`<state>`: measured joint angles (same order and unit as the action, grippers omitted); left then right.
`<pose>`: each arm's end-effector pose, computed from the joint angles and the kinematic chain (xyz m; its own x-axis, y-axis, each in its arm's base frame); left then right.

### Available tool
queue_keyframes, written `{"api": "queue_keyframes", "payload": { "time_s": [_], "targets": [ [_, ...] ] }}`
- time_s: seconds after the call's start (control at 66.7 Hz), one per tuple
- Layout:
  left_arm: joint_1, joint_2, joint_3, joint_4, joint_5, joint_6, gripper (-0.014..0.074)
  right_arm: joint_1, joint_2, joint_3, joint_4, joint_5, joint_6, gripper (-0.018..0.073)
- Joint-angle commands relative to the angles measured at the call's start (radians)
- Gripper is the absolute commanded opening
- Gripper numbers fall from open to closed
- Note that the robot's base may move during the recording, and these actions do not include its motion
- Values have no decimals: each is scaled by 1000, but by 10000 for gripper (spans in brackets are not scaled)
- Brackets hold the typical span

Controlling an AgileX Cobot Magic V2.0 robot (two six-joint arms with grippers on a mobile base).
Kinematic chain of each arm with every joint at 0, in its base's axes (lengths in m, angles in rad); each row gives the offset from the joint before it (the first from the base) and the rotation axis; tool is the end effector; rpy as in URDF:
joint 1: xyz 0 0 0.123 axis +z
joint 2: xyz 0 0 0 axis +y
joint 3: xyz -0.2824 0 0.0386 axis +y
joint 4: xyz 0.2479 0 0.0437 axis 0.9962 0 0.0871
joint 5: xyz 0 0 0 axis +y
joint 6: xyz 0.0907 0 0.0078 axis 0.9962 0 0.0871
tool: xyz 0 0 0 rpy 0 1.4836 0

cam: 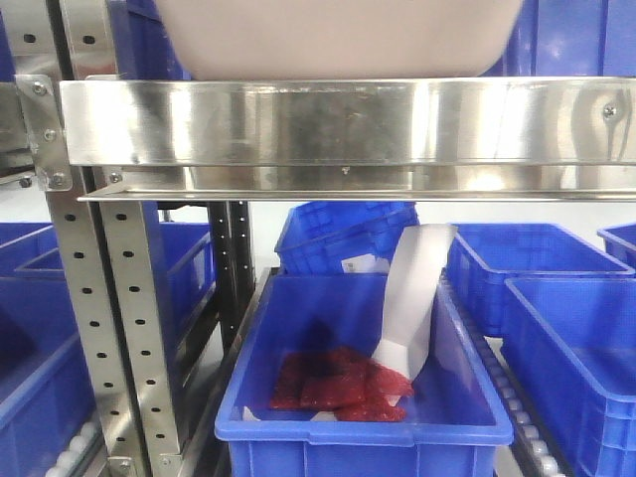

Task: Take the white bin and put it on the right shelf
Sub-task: 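Push the held bin forward onto the upper shelf with both grippers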

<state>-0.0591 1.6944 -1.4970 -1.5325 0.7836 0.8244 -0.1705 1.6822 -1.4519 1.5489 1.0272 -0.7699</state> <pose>0.3840 -0.0871 0.3832 -0.5848 -0.4187 -0.6948 0.4741 0.5186 -0.7116 0.3752 0.0145 0.3769 -0.6379 0.4711 -0.6092 -0.4176 0.4531 0.7876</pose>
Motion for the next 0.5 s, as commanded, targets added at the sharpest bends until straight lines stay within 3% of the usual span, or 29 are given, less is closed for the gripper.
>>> {"api": "queue_keyframes", "payload": {
  "time_s": [0.0,0.345,0.48],
  "targets": [
    [-23,-36,-41,-86,25,29,185,37,-24,-54,129,65,-28,340],
    [-23,7,-41,-81,17,31,192,43,-7,-54,120,-34,-28,343],
    [-20,7,-41,-77,-9,33,249,43,-7,-54,105,-80,-28,421]
  ]
}}
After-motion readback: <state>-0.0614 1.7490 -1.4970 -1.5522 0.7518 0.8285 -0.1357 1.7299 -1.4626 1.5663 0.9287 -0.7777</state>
